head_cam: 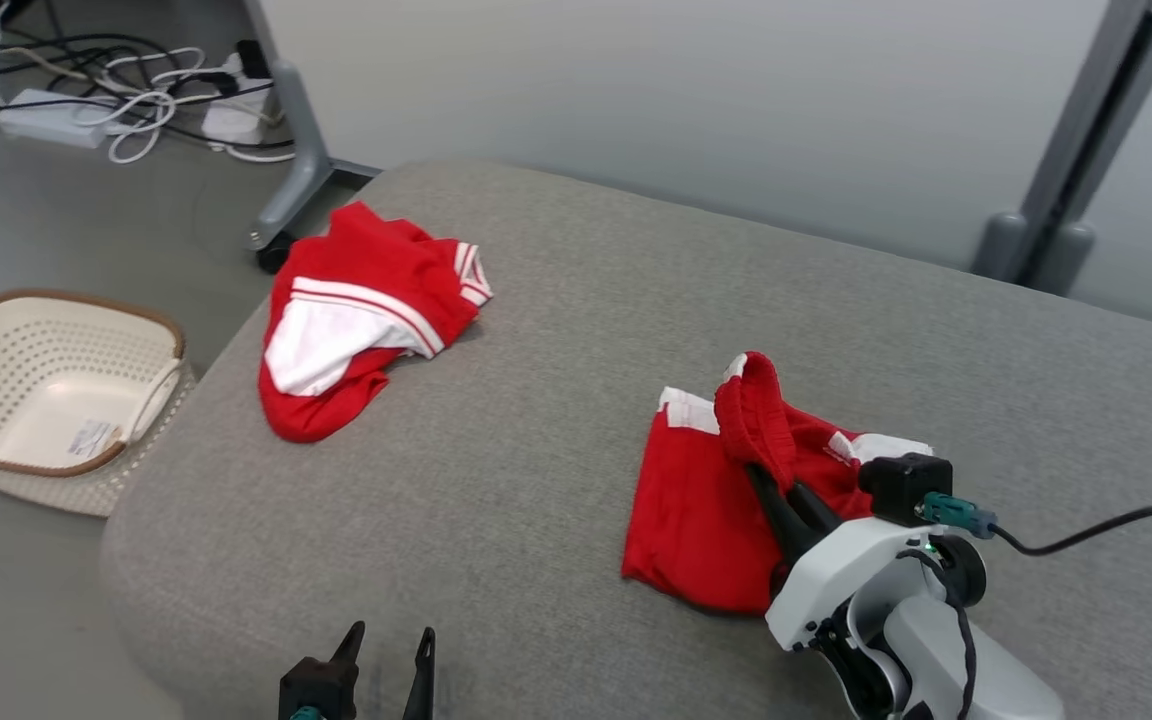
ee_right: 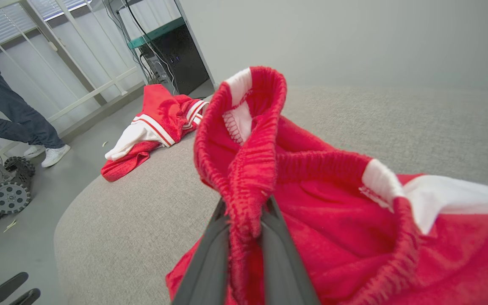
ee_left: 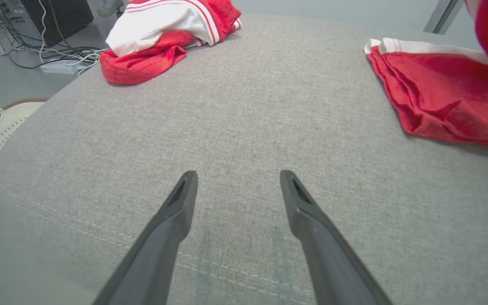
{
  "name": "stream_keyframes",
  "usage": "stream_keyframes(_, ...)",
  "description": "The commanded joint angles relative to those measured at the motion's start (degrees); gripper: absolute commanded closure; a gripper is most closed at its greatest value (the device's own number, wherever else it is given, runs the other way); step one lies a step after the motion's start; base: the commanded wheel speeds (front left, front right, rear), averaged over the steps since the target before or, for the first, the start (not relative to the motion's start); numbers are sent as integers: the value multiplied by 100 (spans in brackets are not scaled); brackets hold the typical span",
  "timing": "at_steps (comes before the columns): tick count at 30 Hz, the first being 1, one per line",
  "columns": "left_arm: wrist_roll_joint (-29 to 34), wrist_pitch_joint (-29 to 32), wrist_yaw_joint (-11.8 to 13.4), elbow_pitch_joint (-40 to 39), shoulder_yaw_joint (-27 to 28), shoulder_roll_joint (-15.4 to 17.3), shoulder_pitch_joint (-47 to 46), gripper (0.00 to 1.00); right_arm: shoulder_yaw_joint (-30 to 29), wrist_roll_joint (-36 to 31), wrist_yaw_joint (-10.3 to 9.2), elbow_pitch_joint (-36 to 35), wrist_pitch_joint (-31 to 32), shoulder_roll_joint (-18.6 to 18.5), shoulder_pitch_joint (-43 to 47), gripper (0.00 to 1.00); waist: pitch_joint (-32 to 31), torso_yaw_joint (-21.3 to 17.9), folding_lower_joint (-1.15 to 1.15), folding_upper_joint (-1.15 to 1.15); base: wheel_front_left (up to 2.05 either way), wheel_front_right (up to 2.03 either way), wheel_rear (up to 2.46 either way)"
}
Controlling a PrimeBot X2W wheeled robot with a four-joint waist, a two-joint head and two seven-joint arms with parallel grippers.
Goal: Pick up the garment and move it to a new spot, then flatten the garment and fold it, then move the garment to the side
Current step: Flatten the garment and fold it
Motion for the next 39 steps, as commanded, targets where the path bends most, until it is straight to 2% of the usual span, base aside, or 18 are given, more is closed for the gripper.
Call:
stream_keyframes(1,17,-2,4,14,-6,25,31,0,40,79,0,138,-17,-34,-126,100,43,443,0,0,0,0,0)
stream_keyframes(4,-6,-2,-3,7,-10,23,26,0,155,106,1,486,-26,-34,-364,100,105,694,0,0,0,0,0)
stream_keyframes(5,-34,-2,17,-19,4,24,28,0,224,122,0,574,-30,-33,-460,57,146,721,0,0,0,0,0)
stream_keyframes(6,-76,-2,53,-82,9,17,28,0,349,236,0,649,-35,-33,-567,0,211,756,0,0,0,0,0)
stream_keyframes(10,-111,-2,108,-169,9,24,42,0,370,299,0,577,-39,-44,-719,0,222,749,0,0,0,0,0)
stream_keyframes(14,-18,-2,84,-248,-22,23,2,0,-11,51,0,450,-38,-40,-541,0,112,658,0,0,0,0,0)
stream_keyframes(21,42,-2,100,-467,56,24,-43,0,-1159,-838,0,-103,-39,-37,-16,0,15,102,0,0,0,0,0)
stream_keyframes(30,250,-2,101,-847,218,27,157,0,-2656,-1935,0,-1069,-40,-30,1091,0,-215,-553,0,0,0,0,0)
stream_keyframes(34,392,-2,88,-978,335,24,267,0,-2982,-2135,0,-1373,-40,-34,1528,0,-312,-812,0,0,0,0,0)
stream_keyframes(39,499,-1,64,-1104,444,24,409,0,-2937,-2196,0,-1505,-39,-29,1841,0,-366,-1013,0,0,0,0,0)
